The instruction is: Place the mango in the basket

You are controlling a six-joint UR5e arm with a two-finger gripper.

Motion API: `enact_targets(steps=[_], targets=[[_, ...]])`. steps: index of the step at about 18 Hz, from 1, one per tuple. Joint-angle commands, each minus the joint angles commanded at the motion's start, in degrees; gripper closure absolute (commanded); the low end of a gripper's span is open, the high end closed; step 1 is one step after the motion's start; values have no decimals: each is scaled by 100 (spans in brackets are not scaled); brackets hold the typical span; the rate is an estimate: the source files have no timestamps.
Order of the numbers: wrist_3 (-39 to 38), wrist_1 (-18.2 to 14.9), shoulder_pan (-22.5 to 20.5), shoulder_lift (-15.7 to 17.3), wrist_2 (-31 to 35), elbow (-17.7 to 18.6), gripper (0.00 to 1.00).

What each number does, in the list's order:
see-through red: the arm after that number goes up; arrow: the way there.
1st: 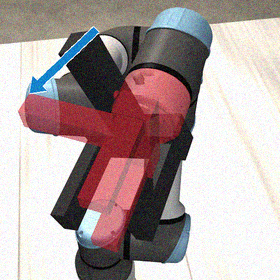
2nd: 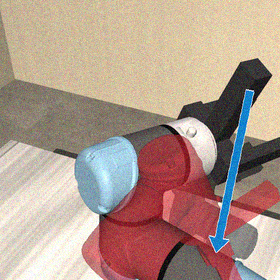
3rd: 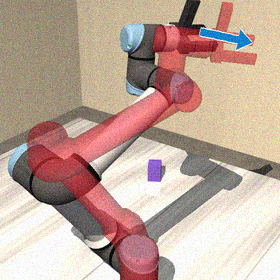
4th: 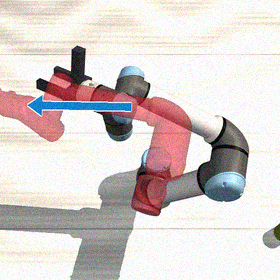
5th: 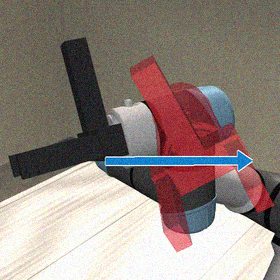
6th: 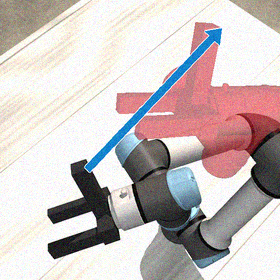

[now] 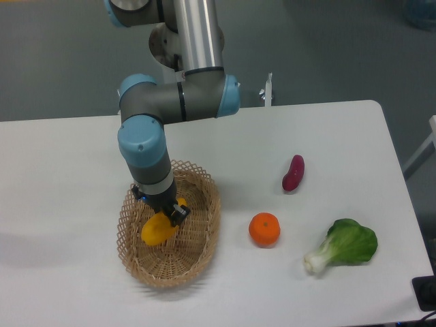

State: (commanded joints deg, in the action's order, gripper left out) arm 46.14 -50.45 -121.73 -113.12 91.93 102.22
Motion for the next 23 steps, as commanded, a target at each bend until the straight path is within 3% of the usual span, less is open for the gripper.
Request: enact_targets(steps=[3, 4, 7, 10, 13, 18, 23], targets=[[0, 0, 9, -9, 0, -9, 57], [0, 0, 9, -9, 0, -9, 50], [-9, 9, 9, -9, 0, -44, 14], [0, 17, 9, 26, 0, -105, 1], [-26, -9, 0, 61, 0, -254, 0], [-9, -96, -61, 62, 26, -922, 0], [166, -175, -640, 158, 35, -1318, 0]])
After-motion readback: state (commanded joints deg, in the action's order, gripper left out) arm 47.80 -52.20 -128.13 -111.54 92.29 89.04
